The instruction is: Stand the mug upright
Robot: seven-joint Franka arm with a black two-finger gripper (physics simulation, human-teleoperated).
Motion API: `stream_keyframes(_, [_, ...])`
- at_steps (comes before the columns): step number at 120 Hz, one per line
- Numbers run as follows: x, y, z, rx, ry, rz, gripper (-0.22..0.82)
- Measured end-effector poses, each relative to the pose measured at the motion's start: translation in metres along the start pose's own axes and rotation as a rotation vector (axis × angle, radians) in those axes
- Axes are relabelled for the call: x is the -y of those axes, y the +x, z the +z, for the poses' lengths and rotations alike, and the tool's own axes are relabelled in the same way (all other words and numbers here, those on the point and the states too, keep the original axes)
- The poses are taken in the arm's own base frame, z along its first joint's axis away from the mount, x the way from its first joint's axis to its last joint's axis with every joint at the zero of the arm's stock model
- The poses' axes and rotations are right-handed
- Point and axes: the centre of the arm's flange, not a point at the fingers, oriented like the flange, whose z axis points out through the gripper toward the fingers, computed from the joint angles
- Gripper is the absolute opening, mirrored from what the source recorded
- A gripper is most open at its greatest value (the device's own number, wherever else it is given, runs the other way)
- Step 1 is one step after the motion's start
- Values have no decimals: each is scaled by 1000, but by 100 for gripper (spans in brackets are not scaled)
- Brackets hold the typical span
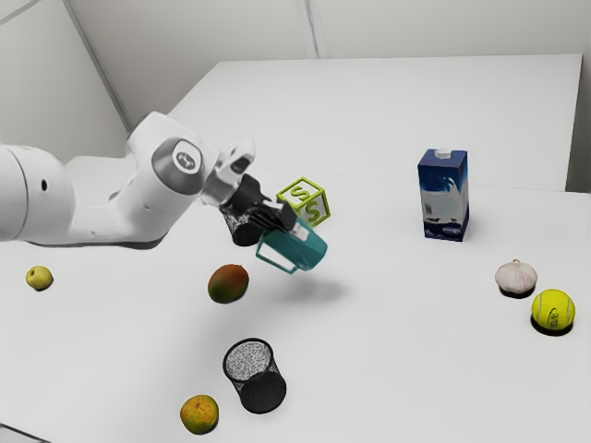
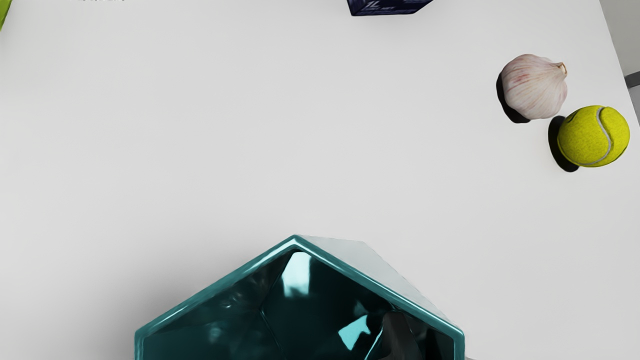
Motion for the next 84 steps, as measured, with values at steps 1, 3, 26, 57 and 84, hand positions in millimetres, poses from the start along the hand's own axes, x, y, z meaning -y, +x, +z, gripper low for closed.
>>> stream_keyframes(1, [-1,1,-1,6,8,7,-18])
stream_keyframes(3, [-2,3,-3,20,25,20,-18])
stream_keyframes(26, [-1,1,-9,163,186,54,-18])
stream_keyframes(57, [-4,-8,0,252,367,10,-18])
stream_keyframes(84, [-23,-17,30,256,445,-25,-18])
